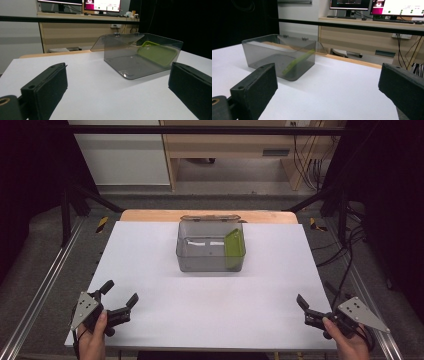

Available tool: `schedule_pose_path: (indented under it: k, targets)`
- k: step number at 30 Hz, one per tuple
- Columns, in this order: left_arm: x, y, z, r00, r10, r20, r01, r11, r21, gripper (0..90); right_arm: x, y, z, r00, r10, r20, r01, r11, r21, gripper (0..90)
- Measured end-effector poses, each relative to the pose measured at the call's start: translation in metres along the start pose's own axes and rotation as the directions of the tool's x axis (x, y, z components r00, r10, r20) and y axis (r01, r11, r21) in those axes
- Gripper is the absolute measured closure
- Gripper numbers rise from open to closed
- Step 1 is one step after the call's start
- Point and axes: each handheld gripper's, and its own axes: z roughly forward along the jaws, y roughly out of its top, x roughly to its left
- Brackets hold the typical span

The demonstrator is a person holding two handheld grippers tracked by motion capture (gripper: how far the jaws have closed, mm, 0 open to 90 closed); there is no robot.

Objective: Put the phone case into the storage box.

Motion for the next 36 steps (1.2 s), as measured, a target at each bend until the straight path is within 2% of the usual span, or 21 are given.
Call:
schedule_pose_path:
  k: [15,20,36]
  targets:
    - [0.000,0.001,0.001,0.9997,-0.008,0.024,0.008,0.9998,-0.016,2.1,0.008,-0.026,0.002,0.9994,0.001,-0.034,0.000,1.000,0.013,2.4]
    - [0.000,0.001,0.001,0.9996,-0.009,0.027,0.009,0.9998,-0.018,2.1,0.011,-0.034,0.005,0.9996,0.004,-0.027,-0.003,1.000,0.020,2.1]
    - [-0.003,0.000,0.003,0.9992,-0.006,0.038,0.007,1.0000,-0.006,2.2,0.019,-0.042,0.018,0.9981,0.006,-0.062,-0.004,1.000,0.029,2.1]
